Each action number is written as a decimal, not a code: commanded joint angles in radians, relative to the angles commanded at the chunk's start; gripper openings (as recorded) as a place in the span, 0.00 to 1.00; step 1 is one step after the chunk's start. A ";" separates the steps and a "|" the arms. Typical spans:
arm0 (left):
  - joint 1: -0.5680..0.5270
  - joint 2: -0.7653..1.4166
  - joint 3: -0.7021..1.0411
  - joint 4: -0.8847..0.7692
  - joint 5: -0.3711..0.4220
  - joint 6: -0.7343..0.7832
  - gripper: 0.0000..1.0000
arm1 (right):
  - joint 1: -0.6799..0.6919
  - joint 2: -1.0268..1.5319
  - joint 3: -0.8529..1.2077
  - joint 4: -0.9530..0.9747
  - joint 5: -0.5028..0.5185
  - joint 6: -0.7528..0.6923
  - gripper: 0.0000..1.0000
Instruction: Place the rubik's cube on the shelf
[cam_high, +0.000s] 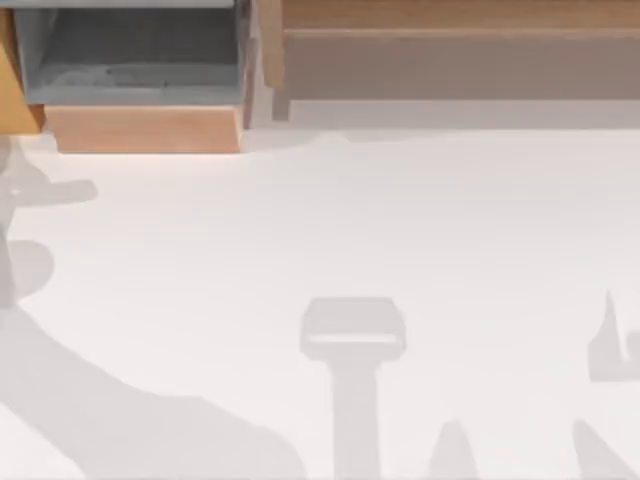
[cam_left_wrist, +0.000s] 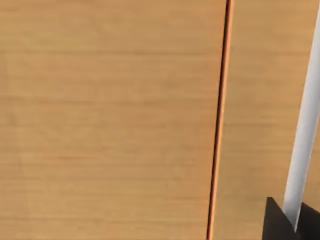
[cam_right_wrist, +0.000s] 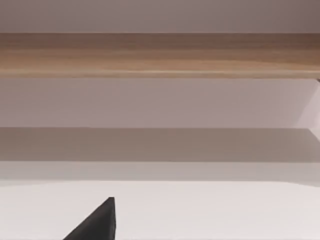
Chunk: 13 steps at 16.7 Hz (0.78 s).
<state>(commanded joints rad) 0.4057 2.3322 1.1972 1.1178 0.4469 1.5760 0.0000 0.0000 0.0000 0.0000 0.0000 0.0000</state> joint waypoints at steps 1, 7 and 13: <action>0.007 -0.014 -0.023 0.015 0.007 0.000 0.00 | 0.000 0.000 0.000 0.000 0.000 0.000 1.00; 0.051 -0.092 -0.234 0.111 0.045 0.005 0.00 | 0.000 0.000 0.000 0.000 0.000 0.000 1.00; 0.061 -0.112 -0.260 0.135 0.063 0.007 0.00 | 0.000 0.000 0.000 0.000 0.000 0.000 1.00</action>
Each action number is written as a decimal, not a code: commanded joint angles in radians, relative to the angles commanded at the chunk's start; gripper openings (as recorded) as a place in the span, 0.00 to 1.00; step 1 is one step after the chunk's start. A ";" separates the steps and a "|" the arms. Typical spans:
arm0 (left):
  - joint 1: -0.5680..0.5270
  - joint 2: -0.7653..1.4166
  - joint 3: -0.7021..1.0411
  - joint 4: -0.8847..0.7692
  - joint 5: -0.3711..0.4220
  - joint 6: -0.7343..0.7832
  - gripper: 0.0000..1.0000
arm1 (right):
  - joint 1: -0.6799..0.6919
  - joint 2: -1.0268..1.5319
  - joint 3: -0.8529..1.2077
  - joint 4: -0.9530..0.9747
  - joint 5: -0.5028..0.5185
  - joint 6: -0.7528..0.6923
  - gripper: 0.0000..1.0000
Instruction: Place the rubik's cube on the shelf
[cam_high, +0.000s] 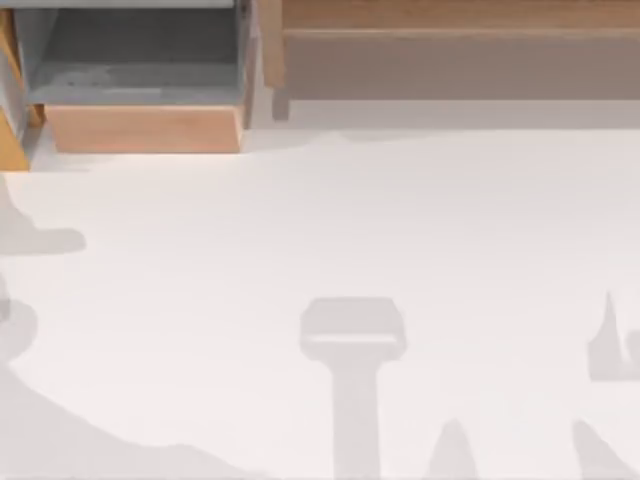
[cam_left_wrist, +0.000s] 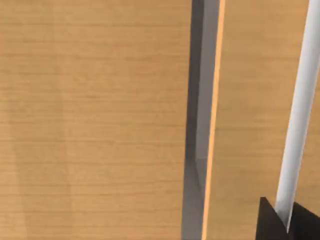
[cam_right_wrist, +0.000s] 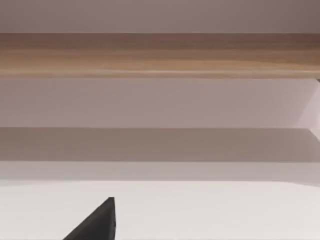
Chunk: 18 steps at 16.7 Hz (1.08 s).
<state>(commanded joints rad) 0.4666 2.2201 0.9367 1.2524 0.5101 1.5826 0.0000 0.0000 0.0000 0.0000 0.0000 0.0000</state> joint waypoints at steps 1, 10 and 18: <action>0.009 -0.009 -0.014 0.011 0.008 0.001 0.00 | 0.000 0.000 0.000 0.000 0.000 0.000 1.00; 0.091 -0.104 -0.241 0.132 0.089 0.004 0.00 | 0.000 0.000 0.000 0.000 0.000 0.000 1.00; 0.146 -0.138 -0.334 0.188 0.145 0.008 0.00 | 0.000 0.000 0.000 0.000 0.000 0.000 1.00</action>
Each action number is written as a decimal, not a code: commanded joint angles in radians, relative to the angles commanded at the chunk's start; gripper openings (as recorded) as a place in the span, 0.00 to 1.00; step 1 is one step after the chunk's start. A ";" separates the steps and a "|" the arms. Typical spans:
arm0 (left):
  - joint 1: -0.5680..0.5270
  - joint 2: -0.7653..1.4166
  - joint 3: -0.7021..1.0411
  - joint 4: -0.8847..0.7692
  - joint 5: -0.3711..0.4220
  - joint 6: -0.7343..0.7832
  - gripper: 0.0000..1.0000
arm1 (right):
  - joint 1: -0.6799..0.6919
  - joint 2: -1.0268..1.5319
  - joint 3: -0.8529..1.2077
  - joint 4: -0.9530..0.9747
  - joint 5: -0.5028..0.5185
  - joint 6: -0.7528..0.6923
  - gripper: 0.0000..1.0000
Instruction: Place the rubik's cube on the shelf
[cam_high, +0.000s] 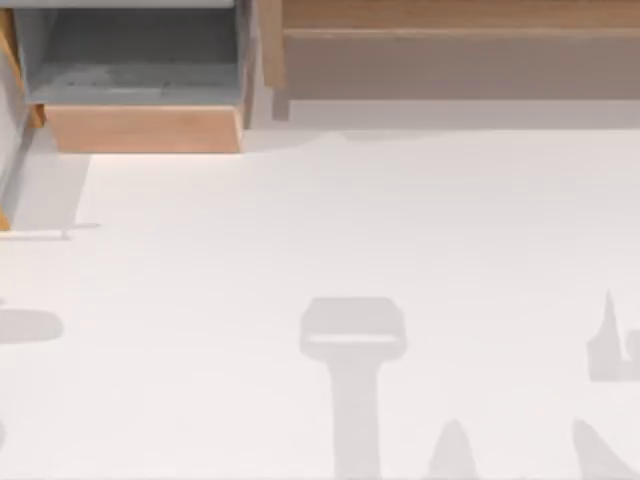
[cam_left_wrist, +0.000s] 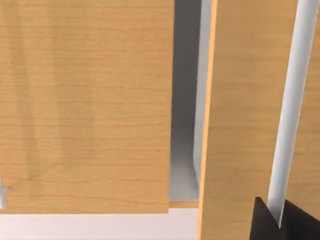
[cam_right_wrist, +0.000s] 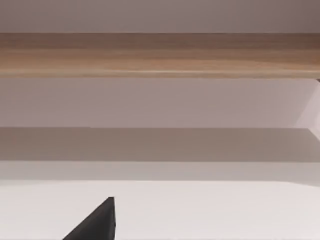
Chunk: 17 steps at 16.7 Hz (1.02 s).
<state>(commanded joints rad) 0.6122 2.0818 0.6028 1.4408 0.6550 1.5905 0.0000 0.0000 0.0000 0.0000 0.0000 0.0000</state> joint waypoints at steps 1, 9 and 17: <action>0.013 -0.009 -0.036 0.013 0.012 0.002 0.00 | 0.000 0.000 0.000 0.000 0.000 0.000 1.00; 0.067 -0.047 -0.118 0.066 0.068 0.005 0.08 | 0.000 0.000 0.000 0.000 0.000 0.000 1.00; 0.067 -0.047 -0.118 0.066 0.068 0.005 0.68 | 0.000 0.000 0.000 0.000 0.000 0.000 1.00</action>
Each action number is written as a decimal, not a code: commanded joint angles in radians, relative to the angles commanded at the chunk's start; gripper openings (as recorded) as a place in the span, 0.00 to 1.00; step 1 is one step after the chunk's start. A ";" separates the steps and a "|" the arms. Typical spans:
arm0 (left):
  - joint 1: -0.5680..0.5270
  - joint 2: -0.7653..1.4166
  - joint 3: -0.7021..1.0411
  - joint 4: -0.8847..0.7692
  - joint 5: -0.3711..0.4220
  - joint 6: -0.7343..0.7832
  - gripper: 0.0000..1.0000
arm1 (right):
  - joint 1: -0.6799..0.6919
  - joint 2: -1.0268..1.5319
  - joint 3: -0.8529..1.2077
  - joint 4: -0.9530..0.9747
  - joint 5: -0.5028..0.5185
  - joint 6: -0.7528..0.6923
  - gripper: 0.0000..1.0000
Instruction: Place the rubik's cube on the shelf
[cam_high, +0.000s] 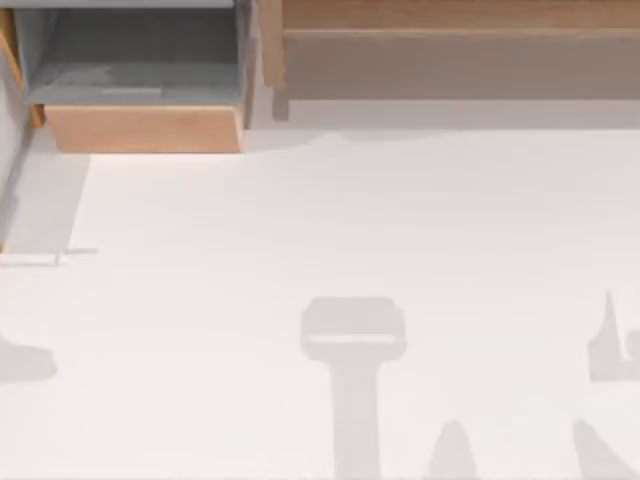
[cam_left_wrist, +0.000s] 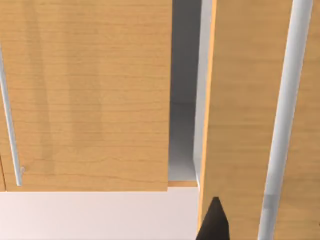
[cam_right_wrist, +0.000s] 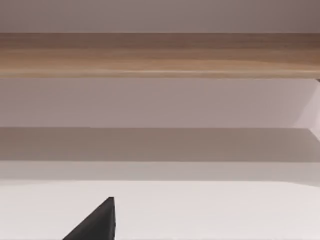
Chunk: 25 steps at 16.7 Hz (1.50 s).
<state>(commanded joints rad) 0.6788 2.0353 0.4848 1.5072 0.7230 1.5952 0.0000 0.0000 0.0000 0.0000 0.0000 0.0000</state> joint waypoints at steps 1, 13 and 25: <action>0.000 0.000 0.000 0.000 0.000 0.000 0.75 | 0.000 0.000 0.000 0.000 0.000 0.000 1.00; -0.002 0.000 0.001 0.000 0.000 0.000 1.00 | 0.000 0.000 0.000 0.000 0.000 0.000 1.00; 0.043 -0.017 -0.057 0.034 0.047 0.003 1.00 | 0.000 0.000 0.000 0.000 0.000 0.000 1.00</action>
<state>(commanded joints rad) 0.7219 2.0184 0.4279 1.5416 0.7702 1.5982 0.0000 0.0000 0.0000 0.0000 0.0000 0.0000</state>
